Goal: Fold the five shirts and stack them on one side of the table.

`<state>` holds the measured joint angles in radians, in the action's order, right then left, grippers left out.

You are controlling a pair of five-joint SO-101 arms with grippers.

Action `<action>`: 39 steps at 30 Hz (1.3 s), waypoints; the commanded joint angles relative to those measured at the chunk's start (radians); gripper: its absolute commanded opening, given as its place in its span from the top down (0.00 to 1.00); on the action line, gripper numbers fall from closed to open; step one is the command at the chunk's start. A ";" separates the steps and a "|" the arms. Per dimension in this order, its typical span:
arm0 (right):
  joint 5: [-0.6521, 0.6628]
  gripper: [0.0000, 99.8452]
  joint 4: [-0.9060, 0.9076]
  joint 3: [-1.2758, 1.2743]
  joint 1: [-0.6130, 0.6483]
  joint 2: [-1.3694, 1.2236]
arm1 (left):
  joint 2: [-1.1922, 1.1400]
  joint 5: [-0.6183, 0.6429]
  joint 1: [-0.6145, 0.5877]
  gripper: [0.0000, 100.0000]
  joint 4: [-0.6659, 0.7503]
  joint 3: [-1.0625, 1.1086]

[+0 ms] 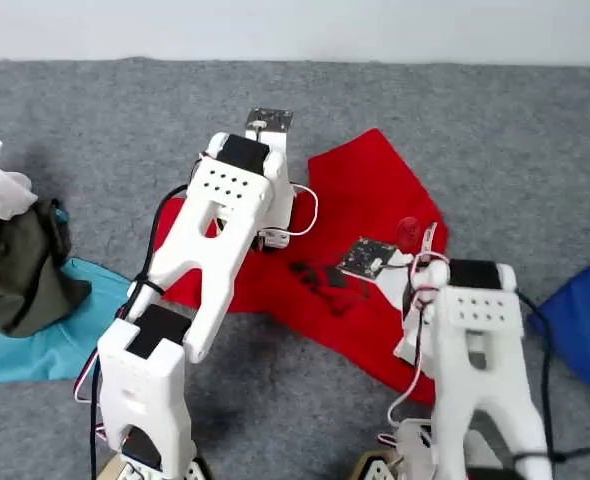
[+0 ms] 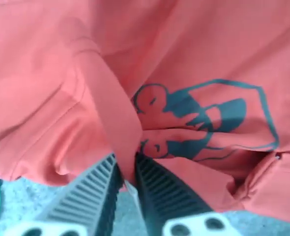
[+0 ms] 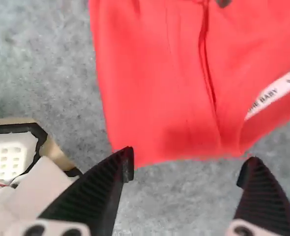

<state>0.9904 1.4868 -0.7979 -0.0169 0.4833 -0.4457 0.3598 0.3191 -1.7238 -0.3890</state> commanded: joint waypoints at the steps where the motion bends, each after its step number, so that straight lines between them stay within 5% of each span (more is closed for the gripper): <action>1: -0.012 0.67 -0.053 0.009 0.001 -0.081 | 0.060 -0.018 -0.009 0.99 -0.034 0.002; 31: -0.074 0.67 -0.196 -0.153 -0.099 -0.091 | 0.051 -0.018 -0.009 0.99 -0.034 0.004; 39: -0.075 0.94 -0.226 -0.149 -0.101 -0.093 | 0.051 -0.018 -0.008 0.99 -0.034 0.004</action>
<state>0.9260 1.2812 -0.9513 -0.1074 0.3805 -0.4457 0.3567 0.3191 -1.7238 -0.3828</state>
